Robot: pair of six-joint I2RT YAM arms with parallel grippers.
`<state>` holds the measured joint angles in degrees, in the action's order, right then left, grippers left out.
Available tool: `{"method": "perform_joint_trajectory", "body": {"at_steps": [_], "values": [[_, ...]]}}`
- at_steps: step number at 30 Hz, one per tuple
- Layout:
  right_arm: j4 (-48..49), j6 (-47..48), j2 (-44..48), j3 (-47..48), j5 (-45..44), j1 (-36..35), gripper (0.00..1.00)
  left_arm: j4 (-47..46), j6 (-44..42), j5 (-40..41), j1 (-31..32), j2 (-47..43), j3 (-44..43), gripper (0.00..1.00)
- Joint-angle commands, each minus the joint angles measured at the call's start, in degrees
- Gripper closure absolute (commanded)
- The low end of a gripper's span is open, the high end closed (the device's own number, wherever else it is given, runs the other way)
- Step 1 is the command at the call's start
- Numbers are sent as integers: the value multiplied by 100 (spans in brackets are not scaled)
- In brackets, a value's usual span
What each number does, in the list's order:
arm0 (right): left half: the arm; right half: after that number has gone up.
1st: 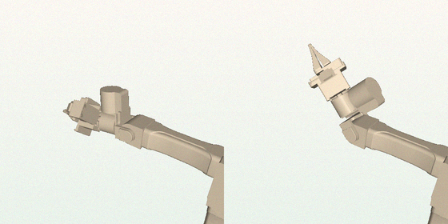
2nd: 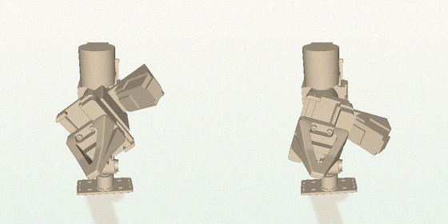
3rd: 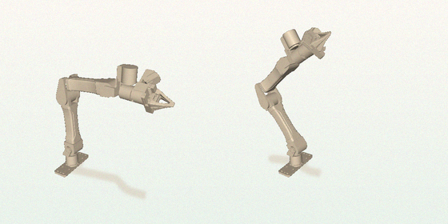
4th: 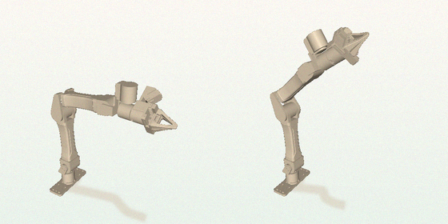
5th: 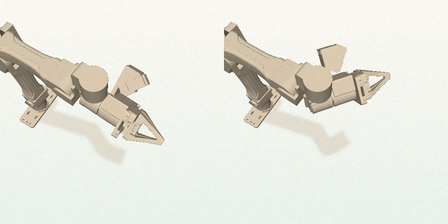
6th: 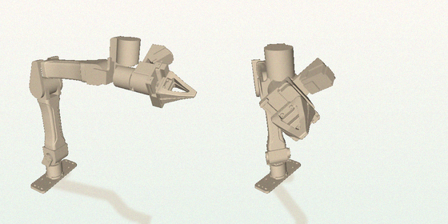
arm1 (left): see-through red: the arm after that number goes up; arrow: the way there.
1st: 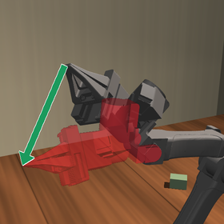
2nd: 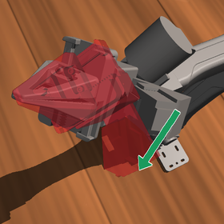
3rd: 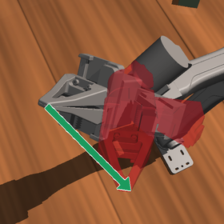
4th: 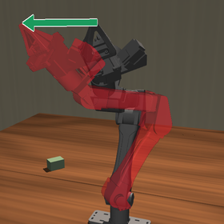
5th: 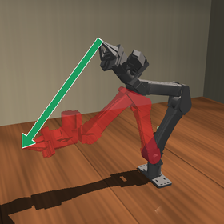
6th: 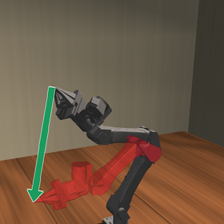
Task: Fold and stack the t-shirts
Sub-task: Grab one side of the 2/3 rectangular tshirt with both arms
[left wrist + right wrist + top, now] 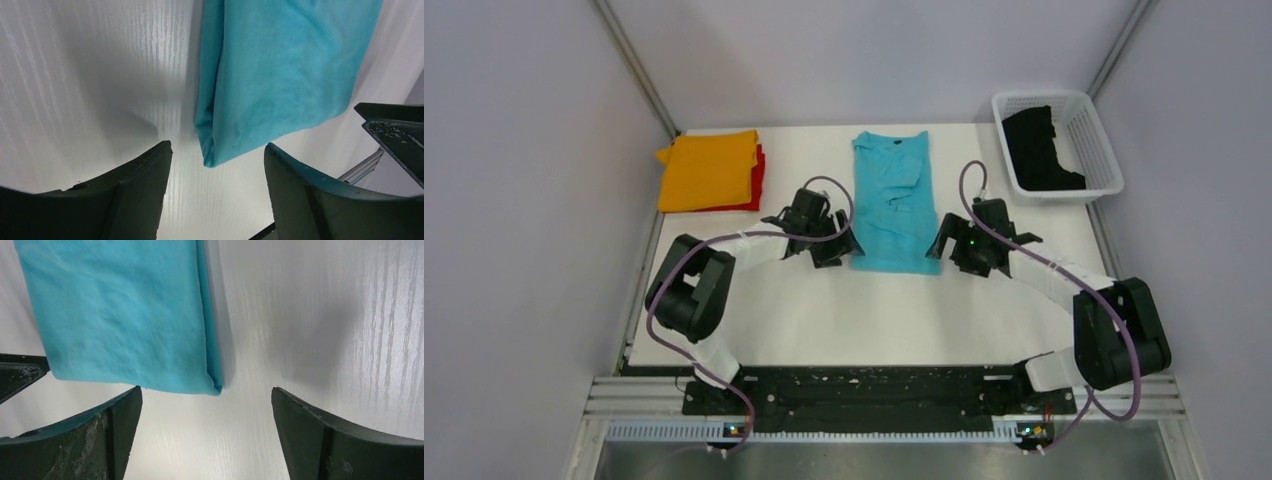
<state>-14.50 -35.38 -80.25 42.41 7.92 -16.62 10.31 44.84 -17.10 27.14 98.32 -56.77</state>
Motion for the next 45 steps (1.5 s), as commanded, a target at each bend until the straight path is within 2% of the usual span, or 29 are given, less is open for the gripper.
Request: {"method": "perform_joint_trajectory", "body": {"at_steps": [1, 9, 13, 16, 25, 28, 34, 45], "values": [[216, -124, 262, -96, 31, 52, 1, -524, 270, -78, 87, 204, 118, 32], [220, -180, 309, -218, 21, 52, 1, -549, 395, 14, 135, 456, 228, 58], [216, -212, 369, -273, 1, 46, 1, -637, 436, -93, 175, 534, 342, 78], [230, -228, 328, -242, 25, 47, 1, -661, 487, -60, 201, 477, 514, 100], [413, -203, 77, -252, 570, 44, 5, -666, 581, 178, 224, 149, 1042, 100], [620, -248, -48, -371, 764, 34, 11, -679, 614, 222, 239, 99, 1145, 100], [574, -130, -332, -365, 1074, -88, 32, -644, 640, 250, 257, 49, 1218, 100], [386, 53, -417, -570, 770, -205, 48, -574, 649, 363, 259, -40, 1303, 100]]}}
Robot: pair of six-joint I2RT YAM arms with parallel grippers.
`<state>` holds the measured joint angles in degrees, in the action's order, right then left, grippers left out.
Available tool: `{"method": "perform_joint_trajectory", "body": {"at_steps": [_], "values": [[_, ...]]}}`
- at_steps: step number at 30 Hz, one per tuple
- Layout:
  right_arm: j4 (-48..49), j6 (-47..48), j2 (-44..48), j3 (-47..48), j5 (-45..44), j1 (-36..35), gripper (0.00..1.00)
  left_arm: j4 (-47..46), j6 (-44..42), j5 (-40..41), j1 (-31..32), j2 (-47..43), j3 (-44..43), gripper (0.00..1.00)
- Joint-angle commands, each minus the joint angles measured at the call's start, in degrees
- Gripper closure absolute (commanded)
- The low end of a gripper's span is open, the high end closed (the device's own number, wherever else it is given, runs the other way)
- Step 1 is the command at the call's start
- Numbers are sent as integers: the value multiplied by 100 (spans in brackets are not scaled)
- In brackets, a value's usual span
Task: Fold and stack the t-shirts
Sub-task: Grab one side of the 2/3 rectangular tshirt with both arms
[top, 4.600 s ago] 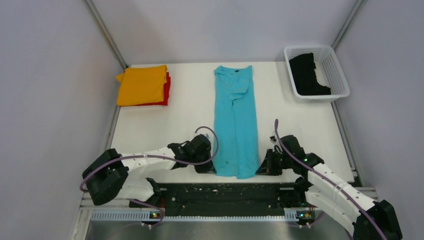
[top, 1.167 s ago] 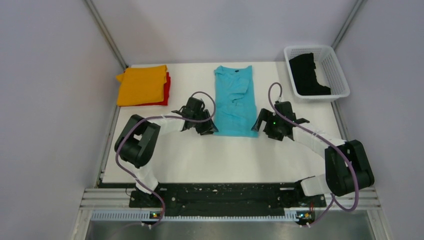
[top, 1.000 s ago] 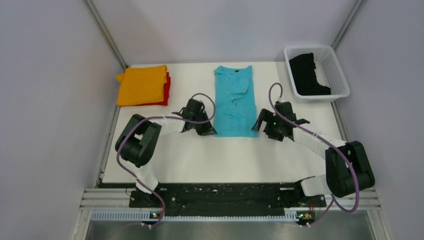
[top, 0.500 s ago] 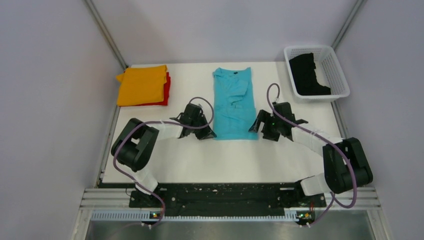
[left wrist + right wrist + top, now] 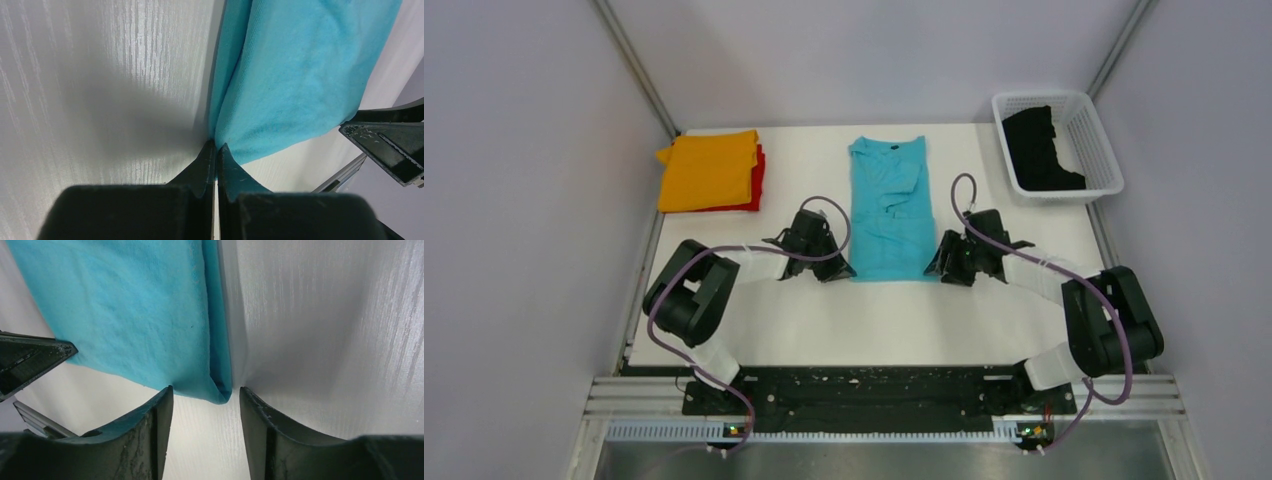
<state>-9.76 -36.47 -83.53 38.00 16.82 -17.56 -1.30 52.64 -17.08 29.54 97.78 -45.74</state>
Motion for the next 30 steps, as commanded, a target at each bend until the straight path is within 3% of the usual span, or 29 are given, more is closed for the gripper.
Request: {"method": "perform_joint_trajectory", "body": {"at_steps": [1, 5, 12, 15, 18, 20, 25, 30], "values": [[-89, 176, -123, -120, -125, -129, 51, 587, -127, 363, 24, 19, 212, 100], [-123, 204, -149, -132, -124, -222, 59, 584, -103, 381, 31, 14, 218, 100], [-278, 232, -123, -178, -360, -376, 62, 535, -61, 418, 32, -29, 291, 100], [-260, 211, -191, -183, -435, -422, 67, 539, -51, 408, 33, -28, 302, 100], [-228, 240, -241, -187, -492, -433, 82, 536, -41, 407, 33, -43, 317, 100], [-194, 260, -198, -210, -491, -447, 100, 561, -55, 410, 38, -85, 346, 100], [-365, 567, 268, -266, -303, -549, 100, 729, -243, 397, 188, -432, 504, 100], [-1315, 888, 1117, -419, -3, -696, 100, 1093, -215, 345, 429, -1158, 872, 100]]}}
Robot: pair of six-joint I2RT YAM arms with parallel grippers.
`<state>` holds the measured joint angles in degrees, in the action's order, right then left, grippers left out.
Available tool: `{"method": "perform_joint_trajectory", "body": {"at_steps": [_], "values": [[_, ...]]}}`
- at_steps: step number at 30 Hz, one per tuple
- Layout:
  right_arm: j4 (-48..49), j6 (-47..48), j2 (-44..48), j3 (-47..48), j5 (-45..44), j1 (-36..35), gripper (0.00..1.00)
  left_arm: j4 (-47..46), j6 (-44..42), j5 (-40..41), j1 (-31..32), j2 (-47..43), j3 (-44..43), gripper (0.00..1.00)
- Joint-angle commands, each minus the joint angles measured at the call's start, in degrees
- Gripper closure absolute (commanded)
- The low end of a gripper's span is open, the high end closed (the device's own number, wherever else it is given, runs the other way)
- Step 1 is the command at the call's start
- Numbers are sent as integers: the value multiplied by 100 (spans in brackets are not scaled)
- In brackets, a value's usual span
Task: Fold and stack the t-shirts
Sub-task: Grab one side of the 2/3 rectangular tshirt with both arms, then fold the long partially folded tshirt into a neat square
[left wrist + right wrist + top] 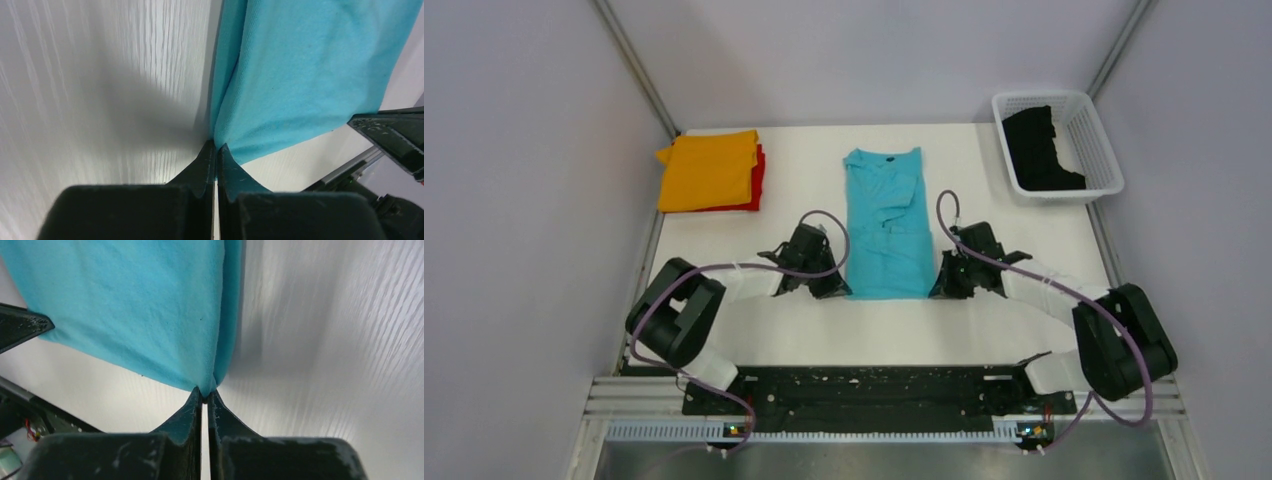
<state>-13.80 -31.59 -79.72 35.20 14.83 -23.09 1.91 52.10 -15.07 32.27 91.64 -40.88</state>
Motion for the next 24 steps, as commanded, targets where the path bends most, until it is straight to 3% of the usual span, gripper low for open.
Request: {"method": "perform_joint_trajectory", "body": {"at_steps": [1, 5, 9, 14, 18, 24], "values": [[-1150, 448, 951, -200, 293, -154, 100, 785, -86, 89, 165, -750, 504, 100], [-1984, 496, 2007, -299, 861, -173, 100, 811, 202, -151, 351, -1755, 1051, 100], [-2519, 603, 2583, 36, 1447, -180, 100, 1394, 281, -283, 816, -2566, 967, 100], [-2658, 675, 2727, 708, 1045, -185, 100, 1664, 366, 15, 896, -3298, 780, 100], [-2181, 591, 2598, 1101, 443, -126, 100, 1207, 322, 424, 850, -3355, 636, 100], [-1306, 428, 2182, 1490, 345, 256, 100, 764, -57, 189, 203, -2571, -90, 100]]}}
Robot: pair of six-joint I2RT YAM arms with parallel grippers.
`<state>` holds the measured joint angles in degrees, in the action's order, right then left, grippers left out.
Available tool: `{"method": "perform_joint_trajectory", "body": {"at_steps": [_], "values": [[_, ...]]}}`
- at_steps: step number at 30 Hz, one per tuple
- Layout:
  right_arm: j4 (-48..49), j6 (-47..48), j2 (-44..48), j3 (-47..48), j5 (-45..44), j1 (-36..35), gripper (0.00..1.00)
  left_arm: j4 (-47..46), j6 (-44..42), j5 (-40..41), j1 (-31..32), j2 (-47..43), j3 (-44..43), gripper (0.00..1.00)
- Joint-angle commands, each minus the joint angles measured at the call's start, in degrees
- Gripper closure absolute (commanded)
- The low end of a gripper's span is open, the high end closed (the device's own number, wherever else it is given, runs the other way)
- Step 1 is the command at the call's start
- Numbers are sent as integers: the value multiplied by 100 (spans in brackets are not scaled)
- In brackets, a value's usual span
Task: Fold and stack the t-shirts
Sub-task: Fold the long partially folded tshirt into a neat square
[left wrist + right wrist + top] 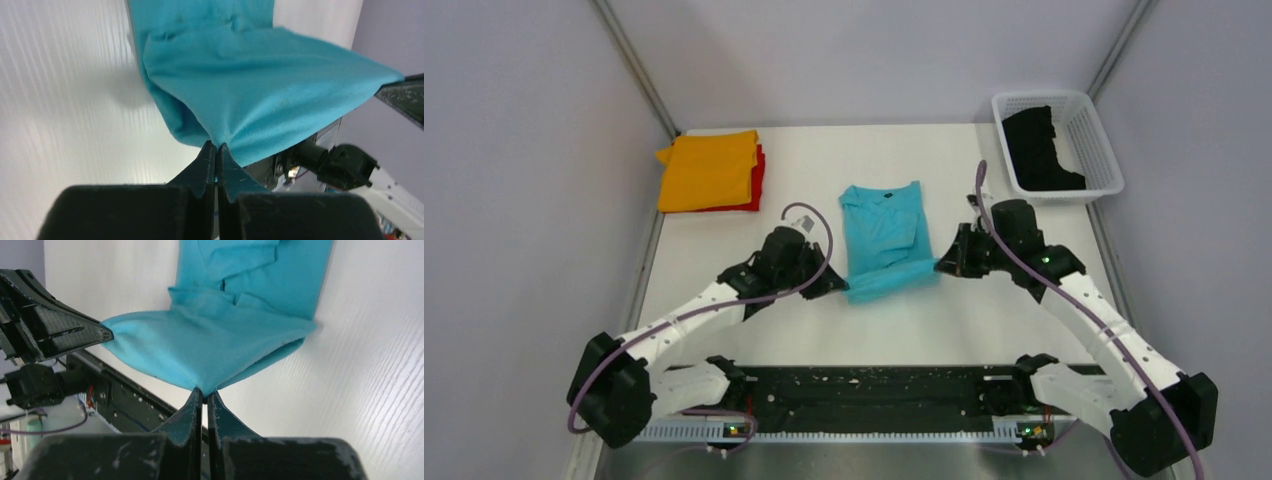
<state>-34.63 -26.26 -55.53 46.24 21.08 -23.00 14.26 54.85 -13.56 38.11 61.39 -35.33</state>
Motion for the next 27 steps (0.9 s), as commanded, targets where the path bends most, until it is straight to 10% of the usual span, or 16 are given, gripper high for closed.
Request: {"method": "perform_joint_trajectory", "body": {"at_steps": [1, 27], "values": [[928, -144, -326, 429, -284, 297, 100, -413, -405, 8, -487, 602, -834, 100], [2708, -372, -3106, 1910, 253, 1034, 100, 561, -1647, -729, -2059, 3789, -4289, 100]]}}
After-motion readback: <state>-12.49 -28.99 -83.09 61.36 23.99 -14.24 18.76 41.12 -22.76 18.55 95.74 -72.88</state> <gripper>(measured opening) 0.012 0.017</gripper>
